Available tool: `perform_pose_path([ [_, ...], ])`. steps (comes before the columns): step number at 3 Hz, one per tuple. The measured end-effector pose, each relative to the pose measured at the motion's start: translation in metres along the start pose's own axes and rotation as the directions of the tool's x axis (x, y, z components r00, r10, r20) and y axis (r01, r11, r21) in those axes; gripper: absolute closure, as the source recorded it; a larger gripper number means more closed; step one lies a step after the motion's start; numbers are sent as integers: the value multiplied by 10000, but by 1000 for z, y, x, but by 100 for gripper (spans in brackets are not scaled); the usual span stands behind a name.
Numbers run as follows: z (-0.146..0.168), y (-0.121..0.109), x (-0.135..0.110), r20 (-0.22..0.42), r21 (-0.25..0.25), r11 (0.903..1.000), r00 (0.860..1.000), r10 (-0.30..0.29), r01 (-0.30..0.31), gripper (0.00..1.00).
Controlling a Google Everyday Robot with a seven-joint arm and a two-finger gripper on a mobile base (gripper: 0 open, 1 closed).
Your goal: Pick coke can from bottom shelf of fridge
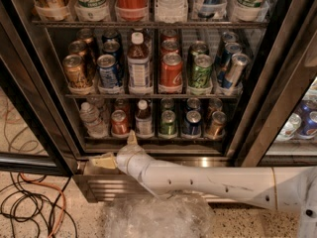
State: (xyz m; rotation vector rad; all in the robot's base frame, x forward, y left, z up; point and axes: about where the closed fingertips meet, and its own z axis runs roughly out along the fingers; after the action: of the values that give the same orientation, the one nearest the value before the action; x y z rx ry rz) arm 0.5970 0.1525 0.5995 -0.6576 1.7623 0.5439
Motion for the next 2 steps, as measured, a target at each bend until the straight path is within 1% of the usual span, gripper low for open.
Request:
perform_pose_path([
  [1, 14, -17, -8, 200, 460, 9982, 9991, -386, 377, 0],
  [2, 14, -18, -8, 209, 477, 9981, 9990, -391, 381, 18],
])
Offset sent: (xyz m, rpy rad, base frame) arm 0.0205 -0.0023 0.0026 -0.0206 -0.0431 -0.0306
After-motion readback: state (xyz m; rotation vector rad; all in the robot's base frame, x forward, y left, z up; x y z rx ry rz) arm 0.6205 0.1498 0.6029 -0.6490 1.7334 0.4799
